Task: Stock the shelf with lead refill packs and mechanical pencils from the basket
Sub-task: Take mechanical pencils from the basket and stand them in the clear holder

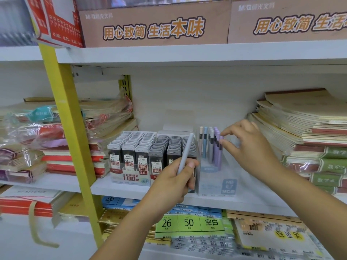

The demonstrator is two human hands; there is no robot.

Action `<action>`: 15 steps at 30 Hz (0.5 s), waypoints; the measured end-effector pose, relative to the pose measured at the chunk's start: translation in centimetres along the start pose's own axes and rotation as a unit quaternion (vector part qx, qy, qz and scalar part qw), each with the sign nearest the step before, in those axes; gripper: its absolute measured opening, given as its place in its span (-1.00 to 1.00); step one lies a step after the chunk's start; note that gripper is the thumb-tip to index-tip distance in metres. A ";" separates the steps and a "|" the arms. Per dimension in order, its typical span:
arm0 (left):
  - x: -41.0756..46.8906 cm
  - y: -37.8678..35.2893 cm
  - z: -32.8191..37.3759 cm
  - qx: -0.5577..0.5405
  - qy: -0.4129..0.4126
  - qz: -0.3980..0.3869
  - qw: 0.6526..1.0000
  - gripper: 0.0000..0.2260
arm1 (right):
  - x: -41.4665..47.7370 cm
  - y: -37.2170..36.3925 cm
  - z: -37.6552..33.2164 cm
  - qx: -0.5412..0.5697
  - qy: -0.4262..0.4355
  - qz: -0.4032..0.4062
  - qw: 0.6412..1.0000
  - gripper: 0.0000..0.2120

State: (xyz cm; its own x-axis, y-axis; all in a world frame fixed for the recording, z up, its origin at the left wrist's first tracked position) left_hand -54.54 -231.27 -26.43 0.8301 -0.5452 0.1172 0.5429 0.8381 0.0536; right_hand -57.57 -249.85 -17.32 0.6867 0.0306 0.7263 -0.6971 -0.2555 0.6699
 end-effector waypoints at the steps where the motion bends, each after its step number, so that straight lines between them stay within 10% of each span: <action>1: 0.0 -0.1 0.1 0.001 -0.001 -0.004 1.000 -0.80 | 0.0 0.7 -0.6 -0.001 0.013 0.026 1.000 -0.87; 5: 0.2 -0.8 1.0 0.027 -0.018 -0.017 0.999 -0.79 | -0.2 1.4 -4.6 0.146 0.049 -0.001 0.988 -0.75; 10: 0.6 -1.8 2.3 0.053 -0.028 -0.020 0.998 -0.79 | 0.1 0.5 -5.0 0.442 -0.083 -0.044 0.892 -0.80; 15: 0.7 -2.1 3.1 0.068 -0.035 -0.033 0.996 -0.87 | 0.5 1.4 -3.9 0.503 -0.108 -0.010 0.857 -0.87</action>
State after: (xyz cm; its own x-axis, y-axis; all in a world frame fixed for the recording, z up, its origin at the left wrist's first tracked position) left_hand -55.49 -233.38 -23.42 0.7791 -0.6011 0.1777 0.5701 0.7974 0.1978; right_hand -59.01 -246.41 -15.46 0.7943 -0.1075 0.5979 -0.2286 -0.9648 0.1302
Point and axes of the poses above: each hand's wrist, its own x-axis towards the middle knuckle, its own y-axis out of the back of the hand, z = x × y, the point moved 7 cm from there along x, towards the middle knuckle, and after that the axes turned 4 degrees about y, right-handed, at the moved point
